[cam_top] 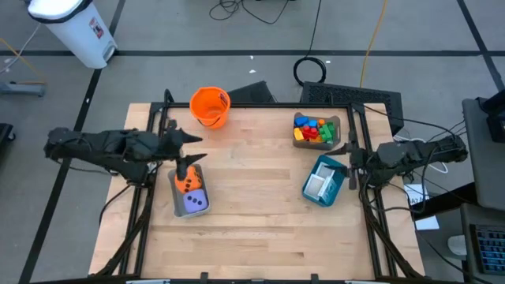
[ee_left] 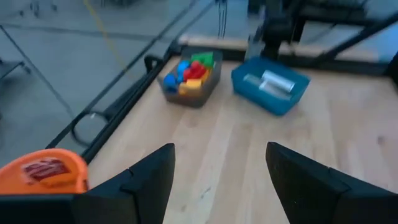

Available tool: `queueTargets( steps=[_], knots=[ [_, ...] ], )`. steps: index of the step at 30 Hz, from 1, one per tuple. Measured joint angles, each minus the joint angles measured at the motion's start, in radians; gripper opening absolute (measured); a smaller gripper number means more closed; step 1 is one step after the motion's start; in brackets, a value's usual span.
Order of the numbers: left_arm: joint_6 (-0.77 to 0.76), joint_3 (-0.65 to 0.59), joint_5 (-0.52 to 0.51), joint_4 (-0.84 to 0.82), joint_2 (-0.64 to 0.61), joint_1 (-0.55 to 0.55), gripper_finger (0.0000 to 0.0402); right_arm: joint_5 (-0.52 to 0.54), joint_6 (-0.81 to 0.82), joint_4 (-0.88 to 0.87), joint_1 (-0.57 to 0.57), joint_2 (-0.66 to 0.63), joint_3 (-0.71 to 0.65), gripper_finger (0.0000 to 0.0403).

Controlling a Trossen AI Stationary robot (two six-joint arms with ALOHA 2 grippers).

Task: Pick & Place Toys
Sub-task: Return to Home Position

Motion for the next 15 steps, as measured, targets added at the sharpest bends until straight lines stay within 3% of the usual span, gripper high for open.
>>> queueTargets(
  steps=[7, 15],
  knots=[
    [0.056, -0.384, 0.000, 0.388, -0.270, -0.033, 0.0257, -0.001, -0.125, 0.299, 0.000, -0.078, -0.167, 0.0171],
    [0.129, -0.678, 0.039, 0.696, -0.456, -0.036, 0.0255, 0.000, -0.200, 0.633, 0.000, -0.168, -0.368, 0.0170]
  ],
)
